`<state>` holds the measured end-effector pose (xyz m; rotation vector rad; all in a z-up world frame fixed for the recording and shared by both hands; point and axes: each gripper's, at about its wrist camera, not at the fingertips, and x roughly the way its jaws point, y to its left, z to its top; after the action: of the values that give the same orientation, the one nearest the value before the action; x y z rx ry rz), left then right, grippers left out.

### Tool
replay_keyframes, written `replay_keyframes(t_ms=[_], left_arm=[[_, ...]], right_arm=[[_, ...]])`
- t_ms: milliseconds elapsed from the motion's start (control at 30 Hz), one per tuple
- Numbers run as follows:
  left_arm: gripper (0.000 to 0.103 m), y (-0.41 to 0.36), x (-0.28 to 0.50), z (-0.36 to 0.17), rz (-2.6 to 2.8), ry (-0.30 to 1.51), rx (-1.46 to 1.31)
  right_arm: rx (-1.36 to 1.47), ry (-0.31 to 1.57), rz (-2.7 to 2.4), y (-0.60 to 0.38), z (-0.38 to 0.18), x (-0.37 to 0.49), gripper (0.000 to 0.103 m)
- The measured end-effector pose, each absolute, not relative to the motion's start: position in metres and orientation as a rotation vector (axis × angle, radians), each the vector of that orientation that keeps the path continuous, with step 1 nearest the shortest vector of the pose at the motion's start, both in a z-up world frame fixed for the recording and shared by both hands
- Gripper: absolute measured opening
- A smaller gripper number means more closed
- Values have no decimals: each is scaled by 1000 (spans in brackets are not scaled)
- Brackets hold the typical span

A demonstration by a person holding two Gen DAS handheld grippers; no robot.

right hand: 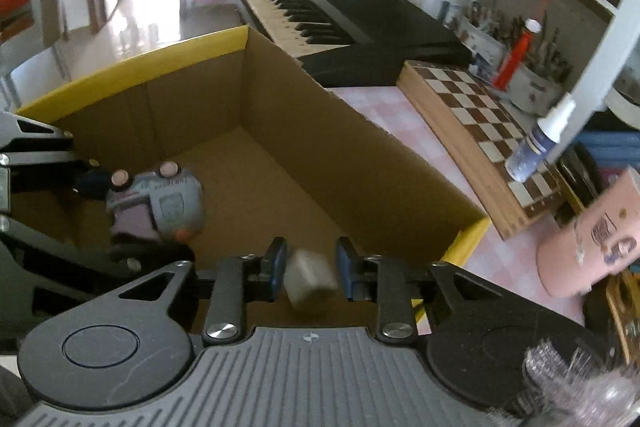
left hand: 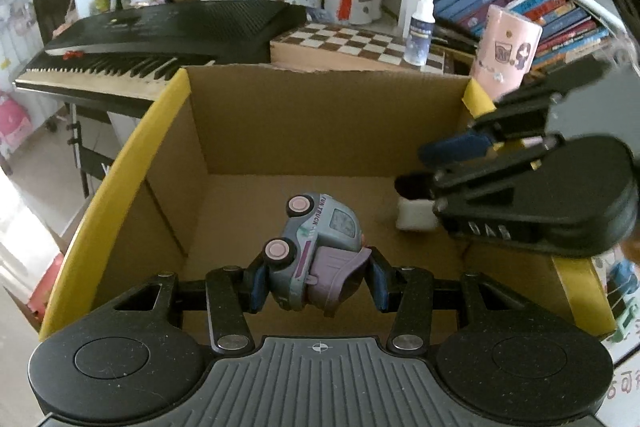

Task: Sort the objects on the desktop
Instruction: 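Lower the toy car and charger into the box and open both tools, then lift both tools out of the box and return to the table objects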

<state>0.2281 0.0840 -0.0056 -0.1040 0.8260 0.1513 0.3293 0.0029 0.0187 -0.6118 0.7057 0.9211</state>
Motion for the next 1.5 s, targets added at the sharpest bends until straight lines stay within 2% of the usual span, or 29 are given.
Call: replay_keyframes(t_ms=[333, 433, 500, 933, 1500], left_arm=[[48, 80, 232, -8, 166, 836, -93], [51, 80, 229, -2, 171, 811, -93], [57, 79, 226, 3, 181, 786, -79], [71, 87, 193, 32, 221, 651, -91], [75, 95, 147, 35, 193, 615, -109]], right_arm=[[-667, 700, 940, 7, 15, 346, 20], [-637, 702, 931, 4, 18, 347, 20], [-605, 705, 922, 1, 21, 346, 20], [-410, 615, 783, -35, 58, 303, 37], [-192, 620, 551, -79, 64, 243, 39]])
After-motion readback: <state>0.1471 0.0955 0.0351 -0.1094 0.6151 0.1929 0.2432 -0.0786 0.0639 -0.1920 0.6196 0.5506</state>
